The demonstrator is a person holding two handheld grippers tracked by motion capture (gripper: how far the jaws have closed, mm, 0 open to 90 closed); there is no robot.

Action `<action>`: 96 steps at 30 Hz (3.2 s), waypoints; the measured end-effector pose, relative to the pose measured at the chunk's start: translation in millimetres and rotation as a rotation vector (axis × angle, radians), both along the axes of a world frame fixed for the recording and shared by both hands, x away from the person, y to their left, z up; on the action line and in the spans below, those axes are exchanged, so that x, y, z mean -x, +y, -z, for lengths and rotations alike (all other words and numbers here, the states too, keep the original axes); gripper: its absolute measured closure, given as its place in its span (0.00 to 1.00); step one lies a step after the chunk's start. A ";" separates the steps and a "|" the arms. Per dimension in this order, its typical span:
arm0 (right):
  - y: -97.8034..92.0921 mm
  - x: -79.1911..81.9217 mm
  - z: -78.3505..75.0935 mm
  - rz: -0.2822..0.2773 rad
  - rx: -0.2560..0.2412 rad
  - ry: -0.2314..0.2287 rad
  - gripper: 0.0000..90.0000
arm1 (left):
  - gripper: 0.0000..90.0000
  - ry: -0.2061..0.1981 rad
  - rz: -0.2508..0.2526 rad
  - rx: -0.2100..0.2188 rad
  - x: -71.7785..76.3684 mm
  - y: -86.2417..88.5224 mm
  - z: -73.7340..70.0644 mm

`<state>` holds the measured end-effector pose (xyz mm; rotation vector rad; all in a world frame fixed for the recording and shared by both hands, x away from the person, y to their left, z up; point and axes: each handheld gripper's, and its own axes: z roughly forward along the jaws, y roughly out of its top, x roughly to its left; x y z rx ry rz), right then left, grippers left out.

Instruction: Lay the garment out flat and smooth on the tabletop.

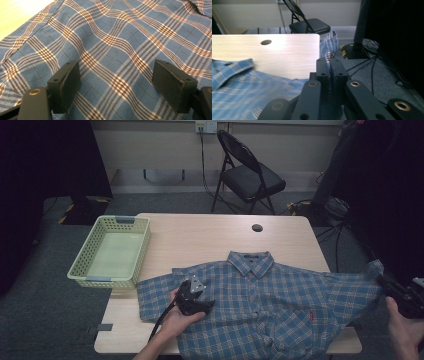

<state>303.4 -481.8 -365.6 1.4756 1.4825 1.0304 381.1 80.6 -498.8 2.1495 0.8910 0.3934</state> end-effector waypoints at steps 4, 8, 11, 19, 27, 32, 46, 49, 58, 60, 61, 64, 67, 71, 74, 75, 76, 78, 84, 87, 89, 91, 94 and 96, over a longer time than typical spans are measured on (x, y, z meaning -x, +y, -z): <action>-12.8 5.2 6.7 0.045 -0.001 0.016 0.97 | 0.24 0.001 -0.002 -0.003 -1.1 -1.0 -0.1; -22.0 8.0 15.7 0.095 0.014 0.074 0.88 | 0.24 0.000 -0.004 -0.001 -1.6 -1.9 0.0; -23.8 9.3 22.0 0.142 0.022 0.108 0.75 | 0.24 -0.001 -0.005 -0.001 -1.7 -1.9 0.0; 6.6 4.1 23.9 0.029 0.054 0.102 0.62 | 0.24 0.000 -0.005 -0.001 -1.7 -1.9 0.0; 56.8 -25.1 17.8 -0.110 0.070 0.100 0.49 | 0.24 0.003 -0.010 0.004 -2.4 -1.7 0.0; 92.0 -39.7 19.5 -0.213 0.051 0.106 0.45 | 0.24 0.004 -0.011 0.005 -3.4 -1.4 0.0; 175.4 -46.9 88.4 -0.418 0.089 0.286 0.31 | 0.24 -0.002 -0.022 -0.008 -1.8 -2.7 -0.3; 176.5 -38.7 106.7 -0.379 0.179 0.319 0.28 | 0.24 -0.007 -0.025 -0.011 1.6 -3.1 -0.3; 157.9 -41.1 127.2 -0.322 0.096 0.414 0.19 | 0.22 0.000 -0.017 -0.010 -0.7 -4.5 0.0; 156.9 -43.3 128.0 -0.329 0.094 0.410 0.18 | 0.21 0.001 -0.013 -0.011 -4.6 -5.8 0.1; 156.7 -44.7 128.4 -0.329 0.094 0.408 0.17 | 0.20 0.002 -0.015 -0.011 -6.7 -7.1 0.2; 155.6 -50.1 128.3 -0.331 0.095 0.411 0.17 | 0.18 0.005 -0.015 -0.011 -12.2 -9.5 0.3; 154.9 -55.9 128.3 -0.329 0.090 0.414 0.16 | 0.18 0.010 -0.008 -0.013 -16.0 -10.3 0.0; 154.2 -68.6 128.5 -0.323 0.092 0.413 0.16 | 0.17 0.008 -0.015 -0.011 -24.0 -11.7 0.2; 153.4 -79.0 129.4 -0.312 0.093 0.405 0.16 | 0.17 0.012 -0.023 -0.017 -33.3 -15.4 -0.1; 152.8 -81.9 129.4 -0.311 0.092 0.405 0.16 | 0.16 0.012 -0.023 -0.017 -36.5 -16.4 -0.1; 152.3 -84.5 129.5 -0.309 0.089 0.404 0.16 | 0.16 0.011 -0.028 -0.015 -39.0 -17.1 0.2; 150.9 -89.2 129.7 -0.310 0.092 0.402 0.16 | 0.16 0.015 -0.023 -0.020 -45.3 -18.7 -0.3; 147.5 -99.7 129.8 -0.303 0.088 0.402 0.16 | 0.16 0.014 -0.019 -0.016 -57.6 -20.8 0.0; 144.7 -109.9 130.0 -0.301 0.089 0.399 0.16 | 0.16 0.013 -0.016 -0.012 -68.3 -23.0 0.2; 143.5 -116.2 130.1 -0.299 0.088 0.397 0.16 | 0.16 0.012 -0.011 -0.013 -73.9 -23.5 0.2; 142.9 -120.3 130.4 -0.293 0.086 0.395 0.16 | 0.16 0.011 -0.012 -0.014 -78.9 -24.0 0.2; 142.5 -125.7 130.5 -0.285 0.084 0.394 0.16 | 0.16 0.010 -0.024 -0.010 -84.8 -25.1 0.4; 142.4 -129.2 130.4 -0.282 0.083 0.396 0.16 | 0.17 0.009 -0.032 -0.008 -88.1 -25.8 0.5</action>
